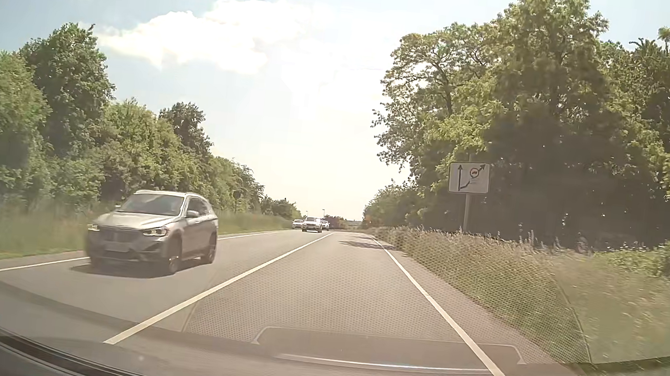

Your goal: Follow the waypoints while adhering to traffic rules and regulations

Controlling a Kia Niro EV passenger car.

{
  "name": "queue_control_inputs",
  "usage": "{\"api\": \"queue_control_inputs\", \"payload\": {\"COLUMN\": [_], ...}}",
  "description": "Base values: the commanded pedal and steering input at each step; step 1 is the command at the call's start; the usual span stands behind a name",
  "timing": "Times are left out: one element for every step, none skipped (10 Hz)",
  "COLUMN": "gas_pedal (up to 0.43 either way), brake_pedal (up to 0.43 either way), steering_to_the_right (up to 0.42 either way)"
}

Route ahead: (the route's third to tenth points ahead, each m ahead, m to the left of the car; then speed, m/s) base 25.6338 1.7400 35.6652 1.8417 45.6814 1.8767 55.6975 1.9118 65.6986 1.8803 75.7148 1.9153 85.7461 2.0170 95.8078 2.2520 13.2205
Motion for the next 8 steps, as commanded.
{"api": "queue_control_inputs", "payload": {"gas_pedal": [0.138, 0.138, 0.138, 0.138, 0.138, 0.138, 0.138, 0.138], "brake_pedal": [0.024, 0.024, 0.024, 0.018, 0.018, 0.024, 0.024, 0.018], "steering_to_the_right": [0.001, 0.001, 0.001, 0.001, 0.001, 0.000, 0.001, 0.000]}}
